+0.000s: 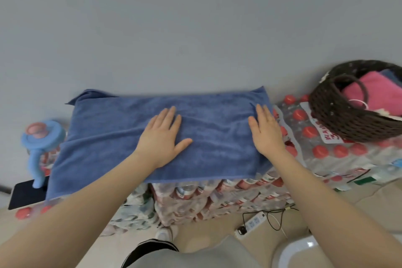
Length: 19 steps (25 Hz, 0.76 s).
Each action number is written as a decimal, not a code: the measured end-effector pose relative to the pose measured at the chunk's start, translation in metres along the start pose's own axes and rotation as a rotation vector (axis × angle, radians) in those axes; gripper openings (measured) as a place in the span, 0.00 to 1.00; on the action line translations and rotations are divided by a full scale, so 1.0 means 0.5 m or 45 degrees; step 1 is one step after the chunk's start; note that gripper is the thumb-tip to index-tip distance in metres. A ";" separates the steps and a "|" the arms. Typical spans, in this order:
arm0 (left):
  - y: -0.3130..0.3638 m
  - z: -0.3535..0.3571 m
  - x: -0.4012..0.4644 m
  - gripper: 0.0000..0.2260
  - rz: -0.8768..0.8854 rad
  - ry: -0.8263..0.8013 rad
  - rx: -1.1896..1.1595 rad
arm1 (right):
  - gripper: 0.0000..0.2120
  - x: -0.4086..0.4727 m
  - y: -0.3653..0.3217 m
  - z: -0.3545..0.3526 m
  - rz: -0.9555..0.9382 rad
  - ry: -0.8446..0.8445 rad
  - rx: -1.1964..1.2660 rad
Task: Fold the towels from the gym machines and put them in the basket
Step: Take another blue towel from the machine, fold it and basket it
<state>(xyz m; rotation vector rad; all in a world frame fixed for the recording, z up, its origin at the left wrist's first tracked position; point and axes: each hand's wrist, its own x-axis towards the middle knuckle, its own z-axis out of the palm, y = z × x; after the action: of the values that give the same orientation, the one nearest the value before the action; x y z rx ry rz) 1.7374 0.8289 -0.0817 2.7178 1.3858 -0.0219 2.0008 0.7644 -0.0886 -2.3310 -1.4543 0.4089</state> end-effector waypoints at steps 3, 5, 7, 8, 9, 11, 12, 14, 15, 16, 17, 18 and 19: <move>0.098 0.002 0.010 0.43 0.310 0.028 -0.020 | 0.15 -0.032 0.061 -0.030 0.197 0.258 0.272; 0.158 0.012 0.020 0.41 0.432 -0.043 -0.069 | 0.11 -0.058 0.088 -0.044 0.208 0.253 0.190; 0.208 0.020 0.031 0.43 0.471 -0.043 -0.088 | 0.15 -0.078 0.092 -0.059 0.248 0.168 0.057; 0.229 0.026 0.036 0.44 0.476 -0.052 -0.078 | 0.17 -0.083 0.092 -0.066 0.299 0.103 -0.038; 0.246 0.031 0.040 0.44 0.472 -0.066 -0.068 | 0.17 -0.083 0.087 -0.068 0.344 0.021 -0.102; 0.270 0.043 0.043 0.42 0.431 -0.086 -0.043 | 0.14 -0.074 0.081 -0.067 0.348 -0.099 -0.121; 0.279 0.043 0.044 0.42 0.406 -0.089 -0.035 | 0.14 -0.070 0.080 -0.068 0.314 -0.114 -0.115; 0.293 0.039 0.047 0.38 0.372 -0.100 -0.017 | 0.13 -0.060 0.097 -0.083 0.257 -0.041 0.017; 0.298 0.038 0.048 0.35 0.366 -0.114 -0.008 | 0.11 -0.056 0.111 -0.098 0.260 0.029 0.168; 0.306 0.036 0.050 0.35 0.368 -0.118 -0.001 | 0.11 -0.053 0.127 -0.113 0.276 0.096 0.339; 0.315 0.036 0.052 0.35 0.379 -0.114 0.008 | 0.10 -0.053 0.144 -0.127 0.291 0.144 0.457; 0.329 0.036 0.054 0.33 0.386 -0.114 0.020 | 0.09 -0.057 0.160 -0.139 0.311 0.189 0.504; 0.344 0.037 0.056 0.30 0.385 -0.122 0.032 | 0.09 -0.061 0.175 -0.145 0.343 0.212 0.530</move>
<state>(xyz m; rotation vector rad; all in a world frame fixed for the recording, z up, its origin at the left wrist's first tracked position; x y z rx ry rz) 1.8934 0.7492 -0.0890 2.8734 0.9460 -0.1461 2.0884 0.6908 -0.0618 -2.1592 -0.8803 0.5183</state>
